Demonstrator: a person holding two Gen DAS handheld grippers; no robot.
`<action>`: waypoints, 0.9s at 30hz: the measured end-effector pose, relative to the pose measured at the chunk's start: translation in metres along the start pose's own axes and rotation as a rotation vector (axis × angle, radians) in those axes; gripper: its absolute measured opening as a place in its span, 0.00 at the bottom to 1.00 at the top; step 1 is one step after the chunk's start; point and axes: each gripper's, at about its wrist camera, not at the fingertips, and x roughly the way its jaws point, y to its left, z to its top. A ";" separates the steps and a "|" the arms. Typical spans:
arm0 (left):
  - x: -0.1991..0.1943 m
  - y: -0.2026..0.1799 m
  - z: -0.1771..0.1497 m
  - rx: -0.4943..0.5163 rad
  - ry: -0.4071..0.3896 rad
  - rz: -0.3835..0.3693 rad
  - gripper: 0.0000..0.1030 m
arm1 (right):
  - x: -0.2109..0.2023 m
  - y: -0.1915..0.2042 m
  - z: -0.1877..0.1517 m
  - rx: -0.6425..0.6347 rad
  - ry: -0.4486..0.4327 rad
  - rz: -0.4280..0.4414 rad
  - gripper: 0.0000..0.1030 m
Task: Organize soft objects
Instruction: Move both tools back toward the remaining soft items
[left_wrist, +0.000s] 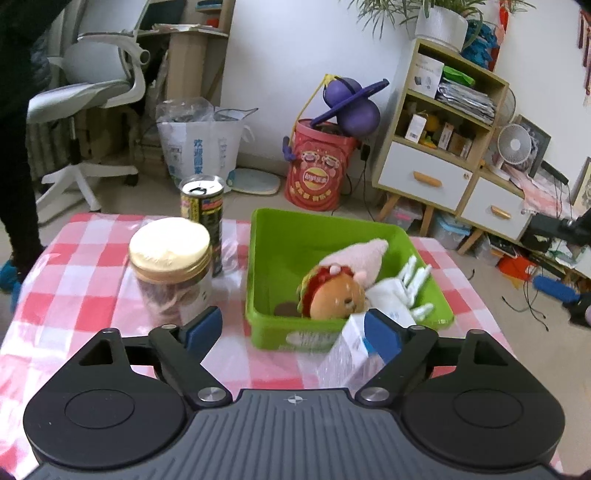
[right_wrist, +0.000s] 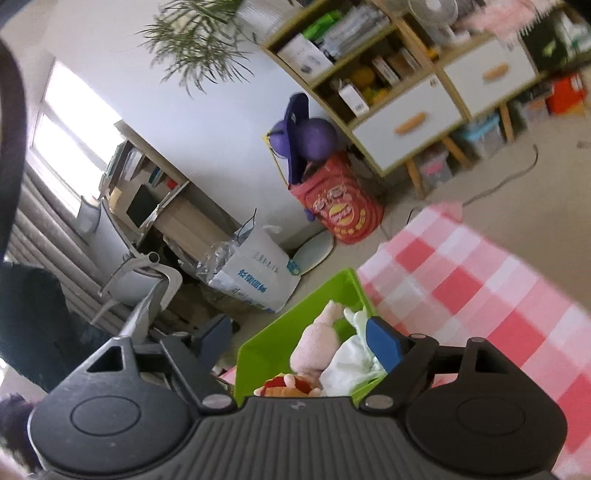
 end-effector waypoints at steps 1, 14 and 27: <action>-0.006 0.001 -0.002 0.002 0.004 0.000 0.82 | -0.005 0.003 0.000 -0.017 0.000 -0.005 0.64; -0.040 0.017 -0.039 0.022 0.097 0.006 0.94 | -0.032 0.025 -0.033 -0.262 0.187 -0.165 0.69; -0.034 0.026 -0.086 0.092 0.282 -0.054 0.94 | -0.022 -0.006 -0.070 -0.284 0.457 -0.281 0.69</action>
